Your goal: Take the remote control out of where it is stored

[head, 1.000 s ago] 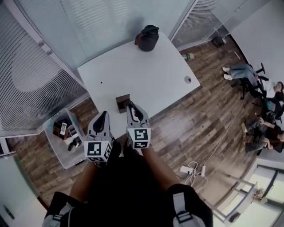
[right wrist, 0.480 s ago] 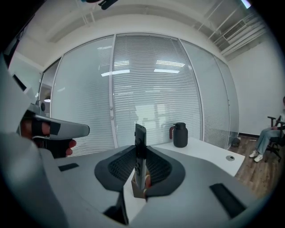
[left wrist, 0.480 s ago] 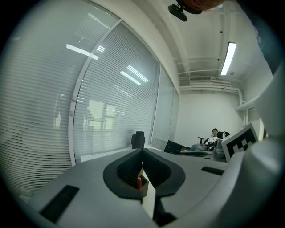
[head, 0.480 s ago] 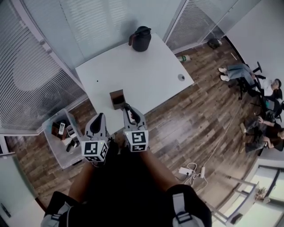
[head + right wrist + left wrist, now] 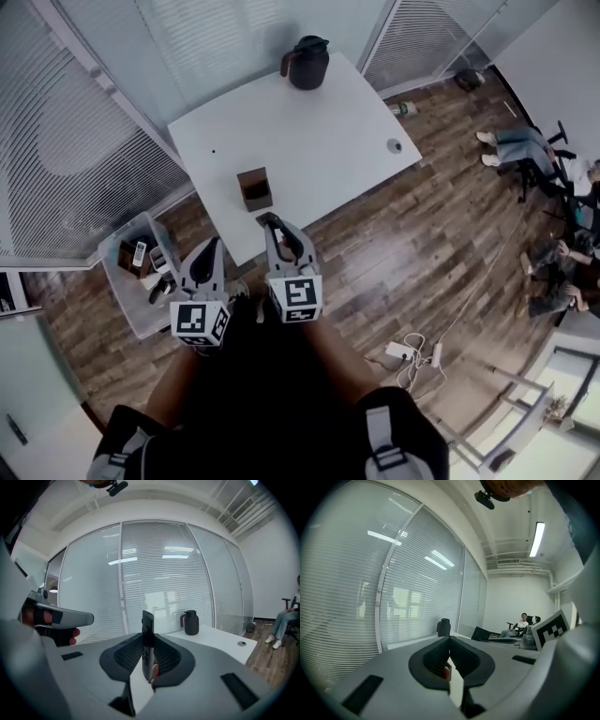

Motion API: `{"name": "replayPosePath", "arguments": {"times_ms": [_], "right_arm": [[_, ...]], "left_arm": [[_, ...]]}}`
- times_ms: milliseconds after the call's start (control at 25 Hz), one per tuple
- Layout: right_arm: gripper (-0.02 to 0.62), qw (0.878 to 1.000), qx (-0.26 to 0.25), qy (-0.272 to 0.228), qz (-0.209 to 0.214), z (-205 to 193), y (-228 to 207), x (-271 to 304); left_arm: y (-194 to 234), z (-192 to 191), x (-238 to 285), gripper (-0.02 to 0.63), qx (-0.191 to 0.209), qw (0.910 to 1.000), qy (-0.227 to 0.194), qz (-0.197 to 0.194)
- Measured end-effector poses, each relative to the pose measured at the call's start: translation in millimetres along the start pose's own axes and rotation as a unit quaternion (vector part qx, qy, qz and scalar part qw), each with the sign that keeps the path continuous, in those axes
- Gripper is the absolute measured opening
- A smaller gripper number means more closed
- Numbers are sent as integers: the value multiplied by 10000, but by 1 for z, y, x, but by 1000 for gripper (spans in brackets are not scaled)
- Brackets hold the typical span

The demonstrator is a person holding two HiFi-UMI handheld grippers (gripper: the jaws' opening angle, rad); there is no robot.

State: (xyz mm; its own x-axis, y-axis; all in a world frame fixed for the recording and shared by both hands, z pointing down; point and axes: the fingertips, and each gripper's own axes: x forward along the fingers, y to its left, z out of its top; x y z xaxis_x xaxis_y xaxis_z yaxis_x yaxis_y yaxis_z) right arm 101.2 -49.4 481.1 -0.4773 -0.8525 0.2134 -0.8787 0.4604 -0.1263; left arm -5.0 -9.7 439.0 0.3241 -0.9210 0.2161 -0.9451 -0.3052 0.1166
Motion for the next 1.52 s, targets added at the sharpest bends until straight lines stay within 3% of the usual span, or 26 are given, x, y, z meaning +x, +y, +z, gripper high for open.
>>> {"name": "replayPosePath", "arguments": {"times_ms": [480,800,1240,1520], "right_arm": [[71,9983,146,-20,-559,-3,49,-37],[71,9966,260,-9,-783,-9,85,-53],[67,9972,130,-93,-732,0,73,-76],[67,9976,215,-131,-649,4,51,-96]], "left_arm": [[24,1,-44,6,185,9981,-207,-541],[47,-10,-71,6,-76,9968,-93,-791],[32,-5,-72,6,-46,9970,-182,-749],[-1,0,-66,6,-87,9969,-228,-744]]}}
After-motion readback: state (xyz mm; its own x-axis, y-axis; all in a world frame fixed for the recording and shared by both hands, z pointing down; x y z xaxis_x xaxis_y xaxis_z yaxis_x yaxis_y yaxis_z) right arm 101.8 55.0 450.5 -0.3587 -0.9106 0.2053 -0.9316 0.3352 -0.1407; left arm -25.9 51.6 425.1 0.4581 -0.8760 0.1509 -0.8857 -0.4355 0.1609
